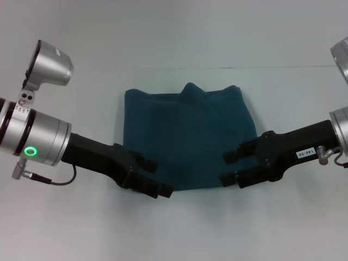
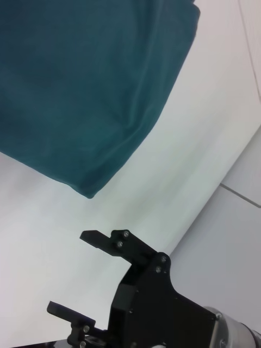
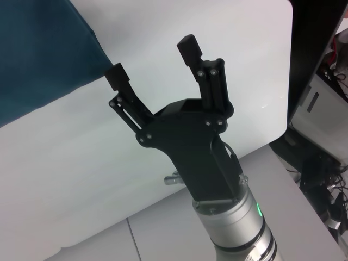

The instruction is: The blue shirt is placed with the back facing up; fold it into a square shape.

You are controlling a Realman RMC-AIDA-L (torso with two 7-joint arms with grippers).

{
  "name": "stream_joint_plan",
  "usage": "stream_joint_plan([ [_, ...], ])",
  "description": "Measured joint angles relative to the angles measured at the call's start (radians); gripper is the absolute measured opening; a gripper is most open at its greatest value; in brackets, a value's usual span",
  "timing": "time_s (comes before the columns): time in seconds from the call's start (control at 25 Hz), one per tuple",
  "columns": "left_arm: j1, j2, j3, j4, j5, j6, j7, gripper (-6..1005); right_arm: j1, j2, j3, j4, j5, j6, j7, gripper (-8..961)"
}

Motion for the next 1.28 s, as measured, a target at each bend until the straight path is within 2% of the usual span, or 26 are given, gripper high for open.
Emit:
stream_joint_plan([
  [1.28, 0.005, -0.002, 0.007, 0.007, 0.006, 0.001, 0.001, 950, 0.000, 0.002, 0.000, 0.000, 0.004, -0.009, -0.007, 714],
])
